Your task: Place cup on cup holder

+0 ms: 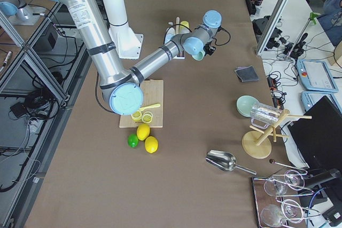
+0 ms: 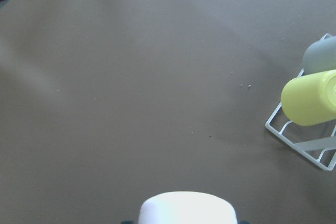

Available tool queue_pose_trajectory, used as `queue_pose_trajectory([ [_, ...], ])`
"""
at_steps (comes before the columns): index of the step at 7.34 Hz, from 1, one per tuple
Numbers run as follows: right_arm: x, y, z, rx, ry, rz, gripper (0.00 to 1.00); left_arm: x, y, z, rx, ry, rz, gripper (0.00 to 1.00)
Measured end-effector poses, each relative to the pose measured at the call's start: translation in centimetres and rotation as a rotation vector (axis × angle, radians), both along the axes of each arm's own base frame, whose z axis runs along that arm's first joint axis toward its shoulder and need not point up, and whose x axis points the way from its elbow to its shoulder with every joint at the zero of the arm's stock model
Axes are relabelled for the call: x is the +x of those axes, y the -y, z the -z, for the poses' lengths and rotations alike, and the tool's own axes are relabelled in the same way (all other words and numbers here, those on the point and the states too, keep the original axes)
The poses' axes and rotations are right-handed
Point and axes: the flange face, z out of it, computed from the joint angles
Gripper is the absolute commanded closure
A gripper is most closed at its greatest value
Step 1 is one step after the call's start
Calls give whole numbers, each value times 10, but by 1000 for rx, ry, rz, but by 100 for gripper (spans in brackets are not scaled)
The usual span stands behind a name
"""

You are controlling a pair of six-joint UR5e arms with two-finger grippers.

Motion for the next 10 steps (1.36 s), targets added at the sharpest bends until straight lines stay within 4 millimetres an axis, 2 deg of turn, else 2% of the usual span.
queue_pose_trajectory([
  [3,11,-17,34,-43,204,-131,100,1,-30,-19,86,-284,-32,100],
  [5,15,-25,47,-57,351,-251,100,0,-44,-18,181,-383,-58,100],
  [6,6,-34,54,-85,433,-292,100,2,-49,-16,220,-417,-59,100],
  [7,-12,-46,59,-123,504,-323,100,16,-57,-11,257,-467,-41,100],
  [9,-54,-70,67,-208,594,-375,100,56,-77,-2,300,-609,47,100],
  [10,-73,-83,69,-251,627,-384,100,68,-87,3,308,-670,90,100],
])
